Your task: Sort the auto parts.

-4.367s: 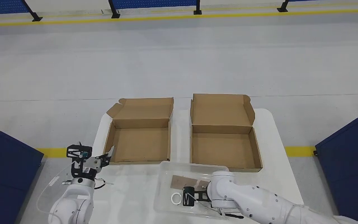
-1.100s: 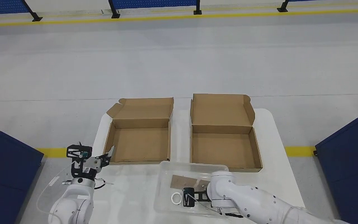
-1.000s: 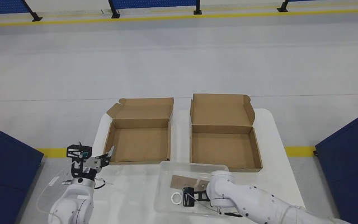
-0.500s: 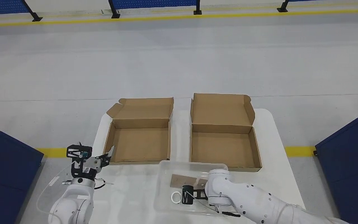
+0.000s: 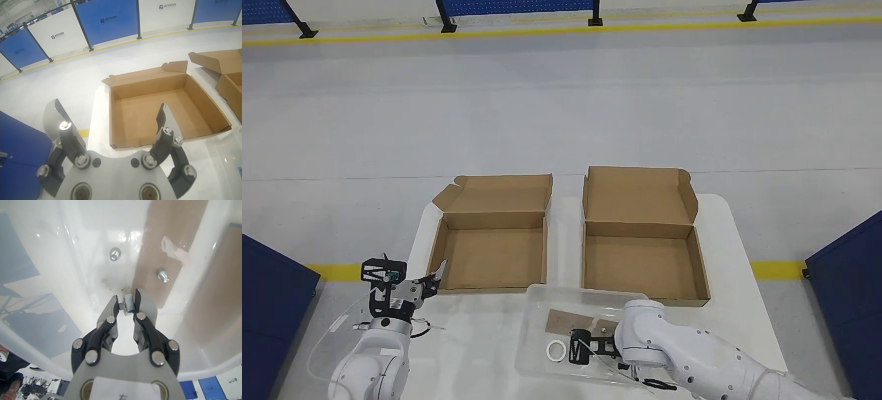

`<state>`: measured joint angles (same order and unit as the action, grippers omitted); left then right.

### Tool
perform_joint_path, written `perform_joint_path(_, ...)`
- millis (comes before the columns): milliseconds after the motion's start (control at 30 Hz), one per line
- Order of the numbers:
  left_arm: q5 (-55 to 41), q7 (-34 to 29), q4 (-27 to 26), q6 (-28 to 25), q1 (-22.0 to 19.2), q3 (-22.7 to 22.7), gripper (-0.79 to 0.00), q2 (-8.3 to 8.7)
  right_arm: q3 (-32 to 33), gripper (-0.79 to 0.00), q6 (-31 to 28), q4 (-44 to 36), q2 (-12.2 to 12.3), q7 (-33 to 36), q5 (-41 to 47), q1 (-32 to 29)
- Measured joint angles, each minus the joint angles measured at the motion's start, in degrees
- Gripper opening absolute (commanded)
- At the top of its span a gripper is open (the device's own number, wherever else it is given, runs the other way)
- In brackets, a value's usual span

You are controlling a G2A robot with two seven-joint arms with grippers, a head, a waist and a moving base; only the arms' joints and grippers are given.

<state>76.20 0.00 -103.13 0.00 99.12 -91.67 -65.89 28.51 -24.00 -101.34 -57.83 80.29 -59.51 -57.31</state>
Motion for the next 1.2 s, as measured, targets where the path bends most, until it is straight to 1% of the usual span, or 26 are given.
perform_joint_path(733, 0.00, 0.00, 0.00, 0.00, 0.00, 0.00, 0.000, 0.00, 9.60, -0.785, -2.90, -5.53, 4.23, -3.42, 2.65, -6.46)
perform_joint_path(1033, 0.00, 0.00, 0.00, 0.00, 0.00, 0.00, 0.000, 0.00, 13.23, -0.785, -4.59, -6.96, 5.48, -6.47, 5.01, -8.53)
perform_joint_path(1200, 0.00, 0.00, 0.00, 0.00, 0.00, 0.00, 0.000, 0.00, 13.38, -0.785, -4.74, -7.01, 5.52, -6.59, 5.31, -8.61)
